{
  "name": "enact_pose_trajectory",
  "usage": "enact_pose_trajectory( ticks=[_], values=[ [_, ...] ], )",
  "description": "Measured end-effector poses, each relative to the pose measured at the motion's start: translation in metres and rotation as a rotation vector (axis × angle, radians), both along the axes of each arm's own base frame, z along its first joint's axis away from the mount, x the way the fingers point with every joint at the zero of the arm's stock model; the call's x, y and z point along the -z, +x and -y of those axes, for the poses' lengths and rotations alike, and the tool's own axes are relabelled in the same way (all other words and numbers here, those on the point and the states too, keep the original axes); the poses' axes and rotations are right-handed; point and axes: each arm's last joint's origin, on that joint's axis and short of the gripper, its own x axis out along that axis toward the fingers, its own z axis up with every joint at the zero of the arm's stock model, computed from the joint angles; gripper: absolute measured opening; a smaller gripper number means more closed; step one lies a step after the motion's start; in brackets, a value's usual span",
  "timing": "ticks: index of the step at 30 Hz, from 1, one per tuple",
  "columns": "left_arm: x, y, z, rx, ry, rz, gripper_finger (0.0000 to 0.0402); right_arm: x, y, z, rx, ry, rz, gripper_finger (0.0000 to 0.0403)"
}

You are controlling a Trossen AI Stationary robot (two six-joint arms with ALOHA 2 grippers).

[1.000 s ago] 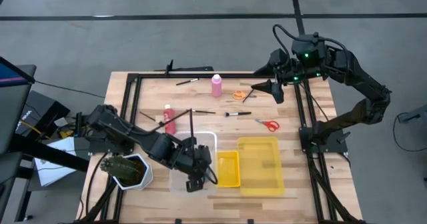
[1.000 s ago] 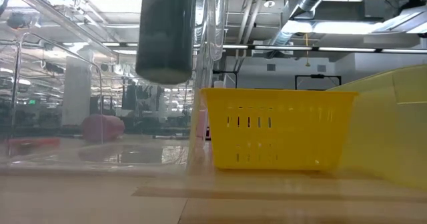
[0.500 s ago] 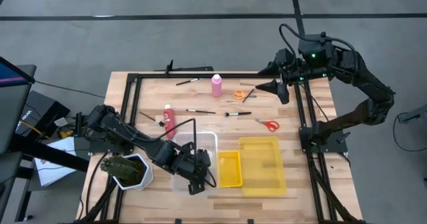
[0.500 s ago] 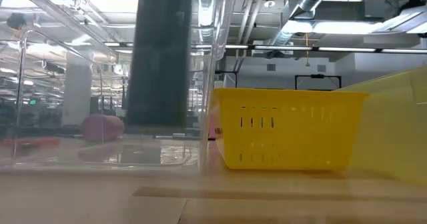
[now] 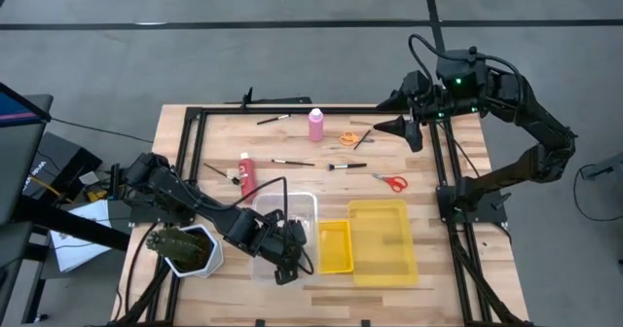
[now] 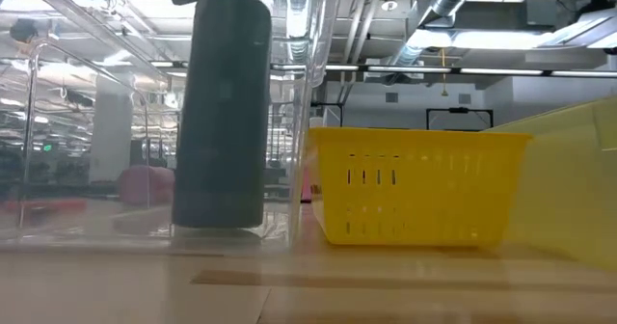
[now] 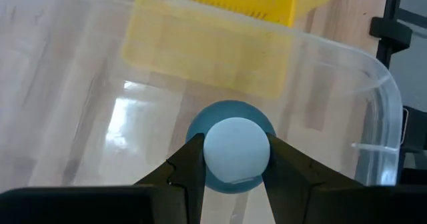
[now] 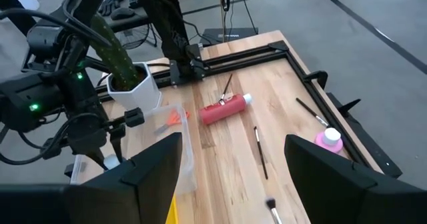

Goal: Pick & Place Paint Supplies
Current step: Put the black paint bottle into the transparent bin, then put the red paint bottle into the transparent bin

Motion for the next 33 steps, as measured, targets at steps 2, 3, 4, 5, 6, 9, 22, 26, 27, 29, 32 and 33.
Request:
enact_pose_trajectory(
  ticks=[2,3,4,5,6,9,22,26,27,29,32,33],
  values=[
    [0.001,0.0,0.0,0.0,0.0,-0.002,0.0113,0.0,0.0,0.0,0.001,-0.001,0.0,0.026],
    [0.001,0.0,0.0,0.001,-0.001,-0.003,0.0113,0.0,0.0,0.0,0.002,-0.001,0.0,0.026],
    [0.001,0.0,0.0,0.002,-0.002,-0.004,0.012,0.0,0.0,0.0,0.003,-0.002,0.0,0.026],
    [0.001,0.0,0.0,0.002,-0.003,-0.006,0.0134,0.0,0.0,0.0,0.005,-0.003,0.001,0.026],
    [0.001,-0.001,0.0,0.003,-0.003,-0.008,0.0156,0.0,0.0,0.0,0.005,-0.003,0.001,0.026],
    [0.001,-0.001,0.0,0.003,-0.002,-0.01,0.0218,0.0,0.0,0.0,0.005,-0.004,0.003,0.026],
    [-0.05,-0.027,-0.016,-0.012,-0.044,0.136,0.0271,0.0,0.0,0.001,0.019,-0.011,0.003,0.026],
    [-0.074,-0.04,-0.024,-0.035,-0.059,0.23,0.0256,0.0,0.0,0.001,0.02,-0.011,-0.001,0.026],
    [-0.079,-0.043,-0.026,-0.043,-0.057,0.252,0.0252,0.0,0.0,0.001,0.02,-0.01,-0.005,0.026],
    [-0.089,-0.05,-0.031,-0.059,-0.051,0.293,0.0243,0.001,0.0,0.001,0.02,-0.007,-0.014,0.026],
    [-0.101,-0.058,-0.037,-0.071,-0.026,0.344,0.0229,0.002,-0.001,0.0,0.021,-0.004,-0.025,0.026],
    [-0.103,-0.061,-0.039,-0.077,-0.016,0.358,0.0225,0.002,-0.001,0.0,0.02,-0.003,-0.027,0.026]
  ],
)
